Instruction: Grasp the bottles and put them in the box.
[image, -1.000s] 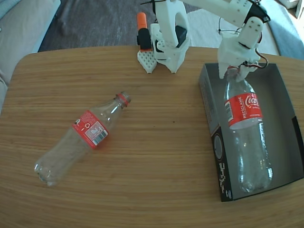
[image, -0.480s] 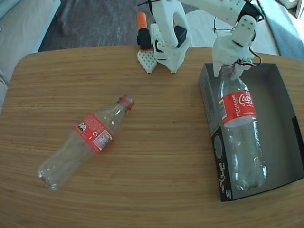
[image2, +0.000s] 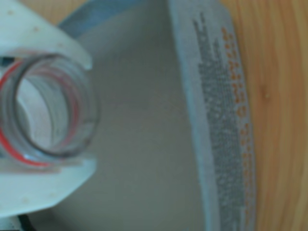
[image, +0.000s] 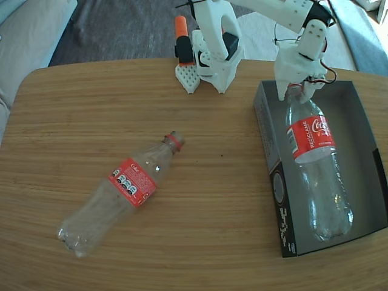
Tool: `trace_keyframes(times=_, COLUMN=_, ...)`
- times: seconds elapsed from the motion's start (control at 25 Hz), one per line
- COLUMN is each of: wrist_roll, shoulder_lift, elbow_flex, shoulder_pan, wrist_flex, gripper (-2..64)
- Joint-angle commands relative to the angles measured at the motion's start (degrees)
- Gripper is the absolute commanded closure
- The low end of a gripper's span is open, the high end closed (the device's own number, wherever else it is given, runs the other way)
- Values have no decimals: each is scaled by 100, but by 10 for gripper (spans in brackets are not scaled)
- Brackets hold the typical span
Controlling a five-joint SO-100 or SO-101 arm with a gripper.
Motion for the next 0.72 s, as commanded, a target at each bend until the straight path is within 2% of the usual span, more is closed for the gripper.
trace_keyframes(times=0.0, wrist_roll=9, shoulder_lift=97, elbow_flex=-123, shoulder_pan=-9, wrist_flex=-70, gripper=620)
trace_keyframes(times=0.56, wrist_roll=9, shoulder_lift=70, elbow_flex=369, shoulder_pan=-35, wrist_flex=-439, gripper=620)
trace_keyframes(times=0.68, wrist_roll=0, shoulder_lift=-220, elbow_flex=369, shoulder_pan=-26, wrist_flex=-589, gripper=620)
